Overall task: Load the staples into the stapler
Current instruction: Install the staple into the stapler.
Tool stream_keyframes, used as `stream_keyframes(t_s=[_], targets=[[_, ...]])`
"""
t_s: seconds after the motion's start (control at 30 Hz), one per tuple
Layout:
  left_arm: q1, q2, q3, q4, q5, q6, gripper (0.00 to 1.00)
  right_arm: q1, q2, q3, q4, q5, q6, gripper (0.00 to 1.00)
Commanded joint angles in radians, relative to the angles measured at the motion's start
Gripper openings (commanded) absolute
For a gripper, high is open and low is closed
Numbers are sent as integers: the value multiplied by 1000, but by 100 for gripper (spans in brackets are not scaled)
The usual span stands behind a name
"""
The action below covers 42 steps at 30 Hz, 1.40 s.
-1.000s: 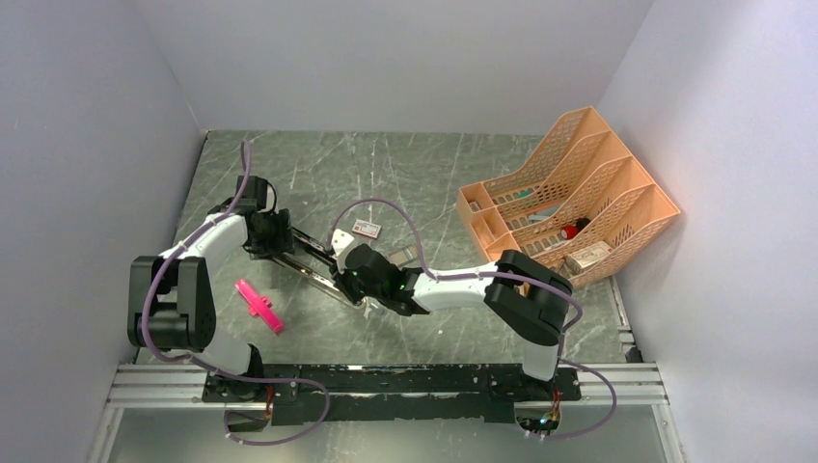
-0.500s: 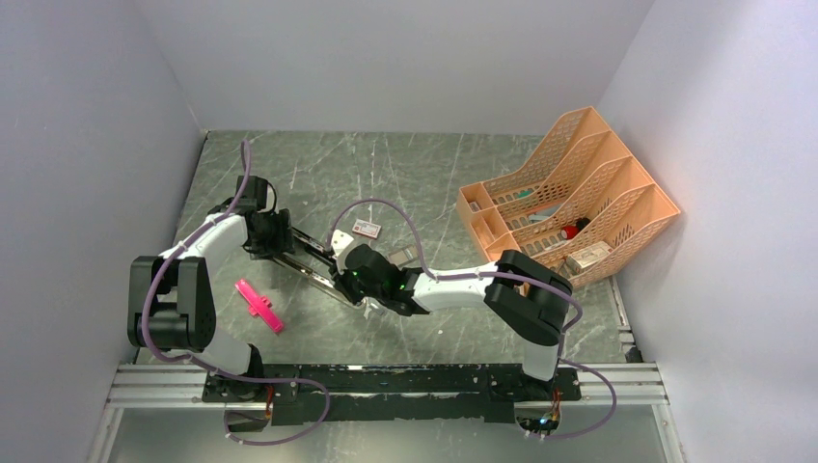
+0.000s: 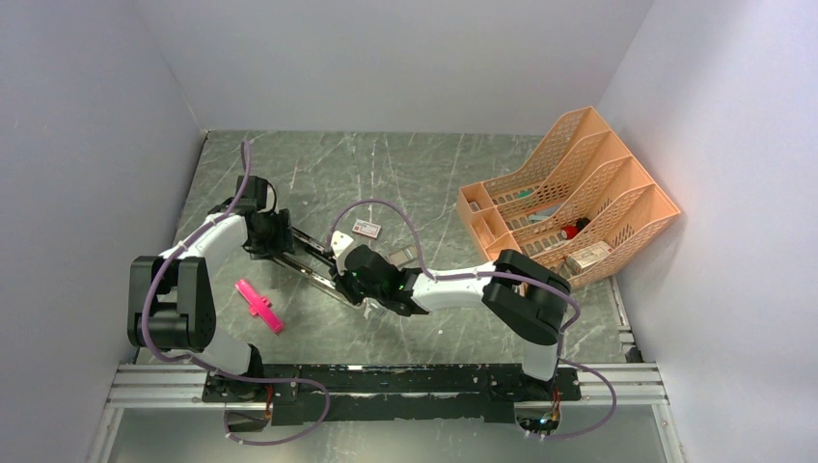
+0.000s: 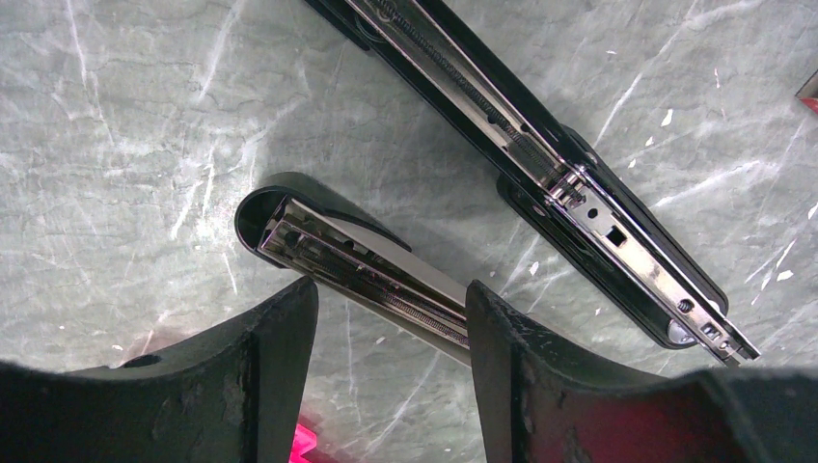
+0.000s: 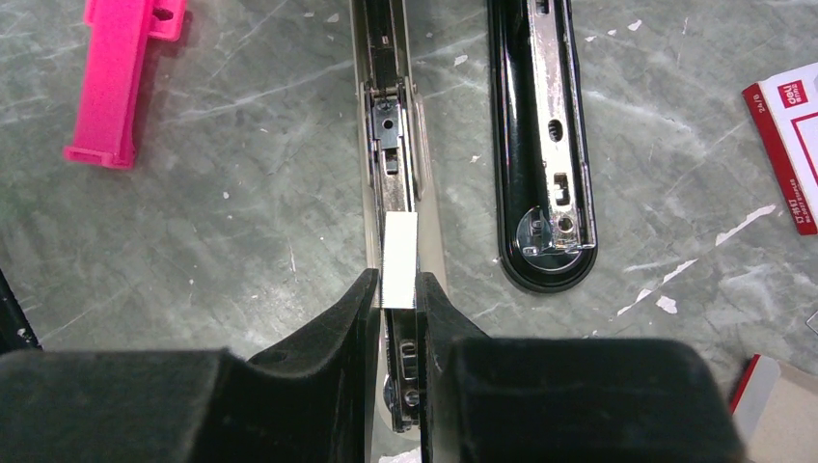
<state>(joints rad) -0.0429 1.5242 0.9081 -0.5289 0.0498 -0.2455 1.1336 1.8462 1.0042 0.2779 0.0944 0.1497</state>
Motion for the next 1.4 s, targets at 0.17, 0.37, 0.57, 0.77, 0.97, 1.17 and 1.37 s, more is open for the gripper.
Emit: stream_keyframes(t_s=[0.17, 0.37, 0.57, 0.77, 0.97, 1.17, 1.37], targets=[[-8, 4, 27, -8, 30, 12, 62, -2, 22, 28, -20, 1, 3, 0], [-8, 2, 26, -8, 30, 12, 62, -3, 25, 31, -28, -8, 5, 0], [-8, 2, 26, -7, 32, 12, 62, -3, 28, 43, -54, -14, 1, 0], [-8, 4, 28, -6, 33, 12, 62, -2, 28, 49, -74, -22, -5, 0], [-8, 4, 28, -6, 32, 14, 62, -3, 26, 60, -102, -23, -11, 0], [-8, 5, 28, -6, 33, 14, 62, -3, -5, 57, -86, -6, -19, 0], [-8, 4, 28, -6, 34, 14, 62, -1, -32, 50, -59, 13, -21, 0]])
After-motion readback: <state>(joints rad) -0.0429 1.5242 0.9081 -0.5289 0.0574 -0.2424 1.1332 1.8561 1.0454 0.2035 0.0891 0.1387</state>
